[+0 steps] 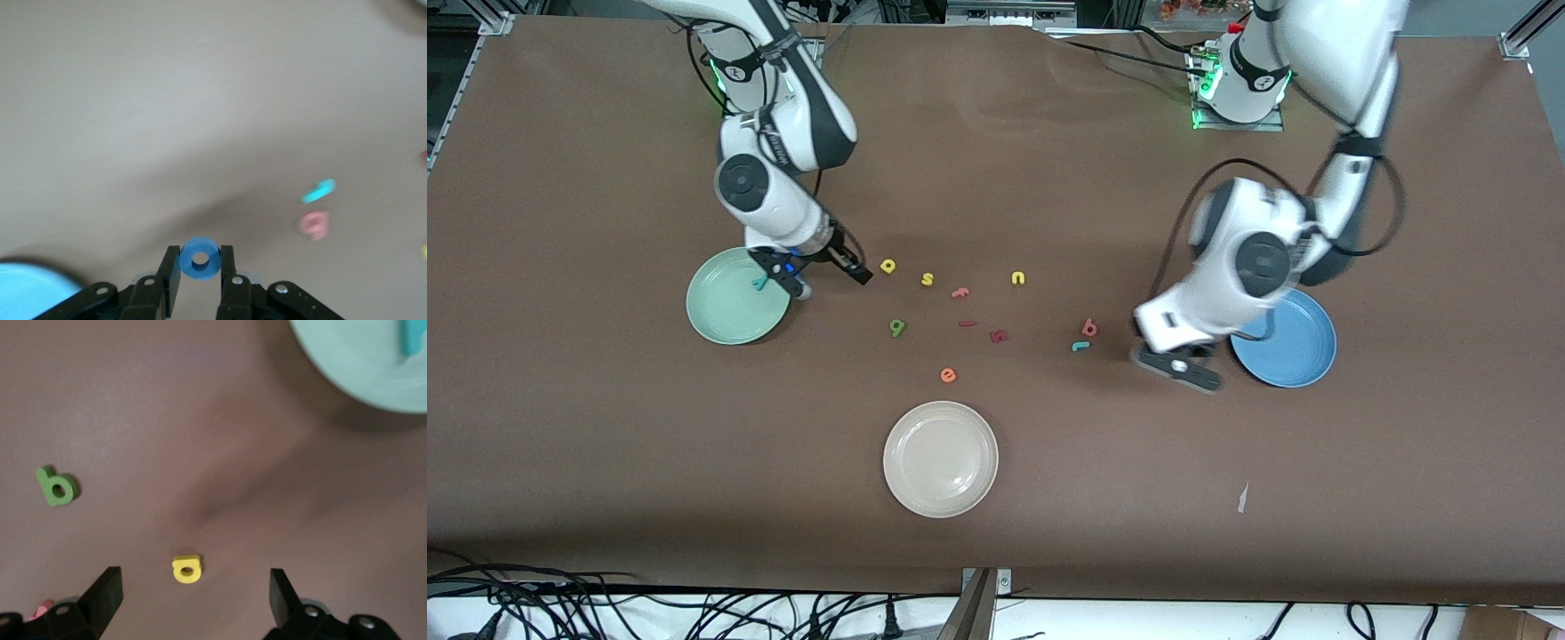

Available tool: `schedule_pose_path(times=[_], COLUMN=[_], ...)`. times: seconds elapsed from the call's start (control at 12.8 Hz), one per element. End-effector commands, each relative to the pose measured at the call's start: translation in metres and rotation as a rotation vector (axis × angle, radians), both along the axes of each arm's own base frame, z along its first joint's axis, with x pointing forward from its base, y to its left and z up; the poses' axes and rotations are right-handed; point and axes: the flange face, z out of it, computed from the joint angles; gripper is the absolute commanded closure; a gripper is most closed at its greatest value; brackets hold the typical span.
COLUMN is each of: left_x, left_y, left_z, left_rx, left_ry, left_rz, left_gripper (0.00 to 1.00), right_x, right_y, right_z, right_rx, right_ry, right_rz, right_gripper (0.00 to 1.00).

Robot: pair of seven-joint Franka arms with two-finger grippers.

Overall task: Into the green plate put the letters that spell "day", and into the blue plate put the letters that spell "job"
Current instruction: 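Drop the o on the blue plate while the right gripper grasps the d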

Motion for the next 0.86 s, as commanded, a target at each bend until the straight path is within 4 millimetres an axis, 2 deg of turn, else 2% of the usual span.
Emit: schedule_pose_path(times=[0.0, 0.08, 0.24, 0.39, 0.47, 0.55, 0.63, 0.71, 0.78], left_x=[0.002, 0.002, -0.008, -0.029, -0.036, -0.047, -0.056, -0.063, -0.071], left_y=[0.075, 0.09, 0.121, 0.153, 0.16, 0.16, 0.152, 0.152, 0.153], left_z=[-0.012, -0.018, -0.037, -0.063, -0.072, -0.082, -0.083, -0.087, -0.092], left_rx=[-0.024, -0.02, 0.023, 0.043, 0.049, 0.054, 0.056, 0.058, 0.061], left_ry=[0.06, 0.082, 0.122, 0.179, 0.168, 0.141, 0.113, 0.102, 0.085], left_rz=[-0.021, -0.002, 0.022, 0.055, 0.069, 0.073, 0.064, 0.062, 0.063], left_gripper=[1.0, 1.0, 1.0, 1.0, 1.0, 1.0, 1.0, 1.0, 1.0], right_x=[-0.008, -0.015, -0.021, -0.022, -0.022, -0.022, -0.022, -0.021, -0.021], right_y=[0.021, 0.03, 0.035, 0.037, 0.037, 0.037, 0.037, 0.036, 0.037], right_z=[-0.036, -0.049, -0.06, -0.06, -0.06, -0.06, -0.06, -0.059, -0.058], right_rx=[-0.012, -0.02, -0.031, -0.03, -0.03, -0.031, -0.03, -0.029, -0.028], right_ry=[-0.039, -0.047, -0.045, -0.047, -0.047, -0.047, -0.047, -0.049, -0.05], right_rz=[-0.036, -0.019, -0.002, 0.001, 0.001, 0.002, 0.005, 0.007, 0.007], right_gripper=[0.05, 0.08, 0.14, 0.35, 0.48, 0.63, 0.76, 0.86, 0.91])
